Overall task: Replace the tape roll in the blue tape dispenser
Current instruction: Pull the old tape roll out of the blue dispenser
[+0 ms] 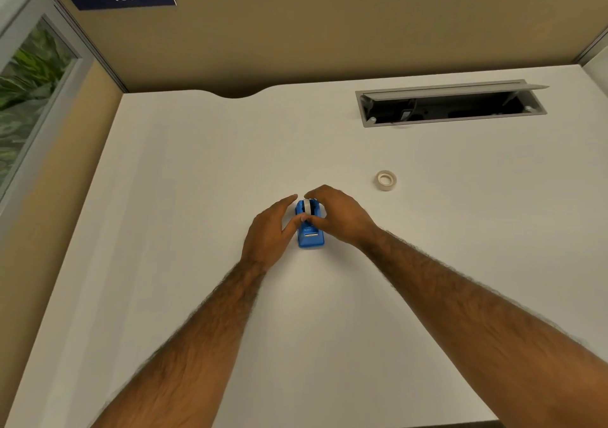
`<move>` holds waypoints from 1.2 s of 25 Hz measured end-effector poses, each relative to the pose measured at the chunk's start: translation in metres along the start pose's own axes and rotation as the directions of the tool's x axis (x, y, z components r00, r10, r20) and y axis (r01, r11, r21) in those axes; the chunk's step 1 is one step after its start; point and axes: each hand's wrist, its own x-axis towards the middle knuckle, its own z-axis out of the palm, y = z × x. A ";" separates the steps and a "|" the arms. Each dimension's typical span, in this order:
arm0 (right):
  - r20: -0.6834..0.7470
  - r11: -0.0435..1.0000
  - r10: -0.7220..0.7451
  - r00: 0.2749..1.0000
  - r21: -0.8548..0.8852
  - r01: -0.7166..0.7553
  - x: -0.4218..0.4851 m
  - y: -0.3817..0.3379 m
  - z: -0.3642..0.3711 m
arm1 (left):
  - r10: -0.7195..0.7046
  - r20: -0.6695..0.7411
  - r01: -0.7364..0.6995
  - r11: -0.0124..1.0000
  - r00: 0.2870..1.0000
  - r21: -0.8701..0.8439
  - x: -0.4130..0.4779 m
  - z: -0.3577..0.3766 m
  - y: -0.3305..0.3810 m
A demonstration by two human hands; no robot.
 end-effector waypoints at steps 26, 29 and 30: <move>-0.081 0.915 0.097 0.992 0.400 -0.056 0.002 -0.034 -0.033 | -0.181 -0.137 0.059 0.785 0.974 -0.616 0.017 -0.018 0.041; -0.104 0.851 0.169 0.980 0.517 -0.091 0.002 -0.037 -0.034 | -0.189 -0.112 0.075 0.766 0.976 -0.638 0.018 -0.021 0.042; -0.108 0.835 0.184 0.977 0.541 -0.097 0.002 -0.038 -0.035 | -0.193 -0.105 0.081 0.759 0.976 -0.646 0.018 -0.022 0.043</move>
